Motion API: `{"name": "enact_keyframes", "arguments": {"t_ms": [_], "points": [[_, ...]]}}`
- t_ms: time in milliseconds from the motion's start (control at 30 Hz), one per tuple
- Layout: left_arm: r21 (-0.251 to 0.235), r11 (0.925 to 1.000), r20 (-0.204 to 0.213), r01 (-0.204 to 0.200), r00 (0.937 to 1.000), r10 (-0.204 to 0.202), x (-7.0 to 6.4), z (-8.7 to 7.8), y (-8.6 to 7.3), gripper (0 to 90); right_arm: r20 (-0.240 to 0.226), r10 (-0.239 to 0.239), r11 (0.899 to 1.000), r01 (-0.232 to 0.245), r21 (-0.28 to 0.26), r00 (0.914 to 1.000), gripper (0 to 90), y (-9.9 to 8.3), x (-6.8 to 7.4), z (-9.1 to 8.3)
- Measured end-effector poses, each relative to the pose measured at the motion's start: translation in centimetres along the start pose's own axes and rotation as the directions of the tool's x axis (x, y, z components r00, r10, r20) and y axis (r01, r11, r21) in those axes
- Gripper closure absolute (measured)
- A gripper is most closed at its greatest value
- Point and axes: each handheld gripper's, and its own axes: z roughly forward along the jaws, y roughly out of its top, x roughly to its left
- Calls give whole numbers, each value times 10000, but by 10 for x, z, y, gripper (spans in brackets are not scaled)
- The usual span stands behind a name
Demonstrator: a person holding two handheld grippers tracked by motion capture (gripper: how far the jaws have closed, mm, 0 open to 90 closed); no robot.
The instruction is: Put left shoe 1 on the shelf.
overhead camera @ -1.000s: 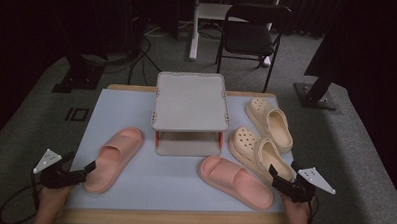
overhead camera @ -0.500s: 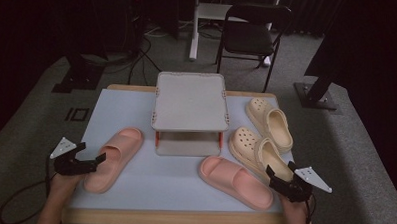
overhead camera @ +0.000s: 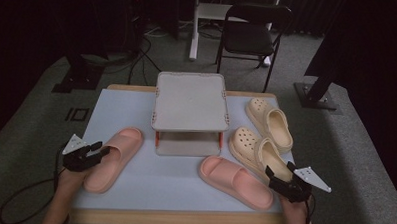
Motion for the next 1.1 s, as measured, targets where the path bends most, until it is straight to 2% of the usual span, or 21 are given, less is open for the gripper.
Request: {"name": "enact_keyframes", "arguments": {"t_ms": [67,133,267,333,433,500,567,667,1000,1100], "points": [[-70,9999,-203,-110,9997,109,-2,0,0,718,-2,16,10000,-16,4,10000,129,0,0,0],[-44,9992,-545,-398,9977,395,-7,0,0,733,-19,52,10000,-52,17,10000,129,0,0,1],[17,9994,-847,-356,9958,356,-12,-3,1,791,-87,72,10000,-71,68,9999,129,0,-1,2],[-130,9994,-761,-324,9966,314,-15,-5,2,811,-25,77,9999,-77,148,10000,113,1,-2,2],[-265,9983,-812,-516,9955,493,-24,-10,4,816,80,21,9999,-22,144,10000,111,1,-3,2],[-360,9980,-618,-515,9969,492,-29,-13,5,817,270,50,10000,-51,47,9996,111,1,-3,2],[-418,9979,-507,-486,9976,464,-34,-16,6,817,197,97,9998,-94,-152,9998,111,1,-3,1],[-456,9969,-473,-635,9970,614,-43,-19,8,818,303,-95,9995,104,-308,9995,111,3,-2,0],[-603,9962,-258,-624,9978,609,-70,-21,12,819,208,-106,9997,110,-212,9997,111,4,0,0],[-749,9942,-181,-777,9969,766,-77,-22,14,819,201,-94,9997,99,-222,9998,111,4,-1,0]]}}
